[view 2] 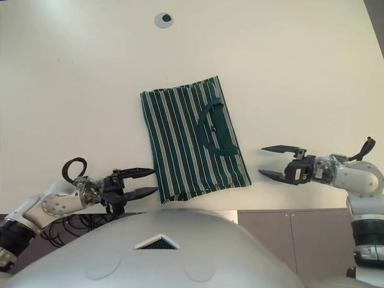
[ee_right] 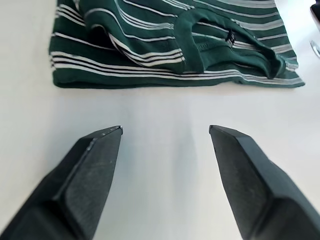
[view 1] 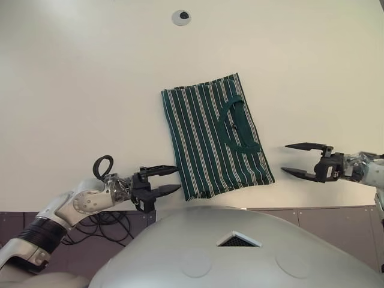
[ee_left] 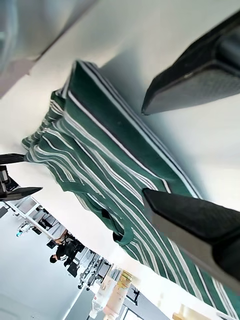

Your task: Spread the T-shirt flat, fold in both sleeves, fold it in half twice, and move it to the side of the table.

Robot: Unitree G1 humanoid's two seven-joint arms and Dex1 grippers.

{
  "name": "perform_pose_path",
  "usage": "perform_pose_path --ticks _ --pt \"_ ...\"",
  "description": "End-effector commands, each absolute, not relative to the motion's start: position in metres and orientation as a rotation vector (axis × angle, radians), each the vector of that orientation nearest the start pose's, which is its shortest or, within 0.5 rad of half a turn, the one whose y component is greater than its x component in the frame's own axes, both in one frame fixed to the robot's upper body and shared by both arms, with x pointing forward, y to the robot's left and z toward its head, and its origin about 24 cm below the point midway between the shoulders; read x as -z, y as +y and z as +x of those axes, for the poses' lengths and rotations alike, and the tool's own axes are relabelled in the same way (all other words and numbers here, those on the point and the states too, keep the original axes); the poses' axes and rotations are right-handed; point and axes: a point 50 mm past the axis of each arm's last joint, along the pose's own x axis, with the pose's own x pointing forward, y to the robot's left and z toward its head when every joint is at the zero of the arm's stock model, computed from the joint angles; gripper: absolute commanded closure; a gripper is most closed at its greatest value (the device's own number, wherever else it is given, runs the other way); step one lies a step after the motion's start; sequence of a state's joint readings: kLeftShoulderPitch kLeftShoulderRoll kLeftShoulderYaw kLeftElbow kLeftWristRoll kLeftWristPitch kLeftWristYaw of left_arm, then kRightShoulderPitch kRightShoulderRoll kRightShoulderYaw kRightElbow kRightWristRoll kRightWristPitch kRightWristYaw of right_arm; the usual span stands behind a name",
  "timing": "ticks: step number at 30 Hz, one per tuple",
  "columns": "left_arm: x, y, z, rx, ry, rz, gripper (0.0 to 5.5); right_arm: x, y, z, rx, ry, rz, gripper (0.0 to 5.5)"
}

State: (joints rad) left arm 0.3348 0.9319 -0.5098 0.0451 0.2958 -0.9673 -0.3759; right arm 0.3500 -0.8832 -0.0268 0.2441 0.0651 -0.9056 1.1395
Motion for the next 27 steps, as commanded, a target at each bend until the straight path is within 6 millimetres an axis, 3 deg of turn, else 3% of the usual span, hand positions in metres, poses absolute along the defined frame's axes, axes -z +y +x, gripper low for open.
perform_pose_path --ticks 1,9,16,27 --pt "0.02 0.189 0.061 1.594 0.089 0.828 2.8 -0.024 -0.283 0.111 -1.483 0.296 -0.927 2.28" --pt "0.017 0.177 0.058 1.635 0.085 0.787 2.8 -0.012 -0.273 0.106 -1.542 0.237 -0.966 2.28" --pt "0.015 0.174 0.059 1.657 0.084 0.785 3.84 -0.004 -0.257 0.098 -1.609 0.178 -0.923 2.28" --pt "0.01 0.172 0.062 1.654 0.084 0.788 4.97 0.0 -0.236 0.099 -1.673 0.11 -0.889 4.53"
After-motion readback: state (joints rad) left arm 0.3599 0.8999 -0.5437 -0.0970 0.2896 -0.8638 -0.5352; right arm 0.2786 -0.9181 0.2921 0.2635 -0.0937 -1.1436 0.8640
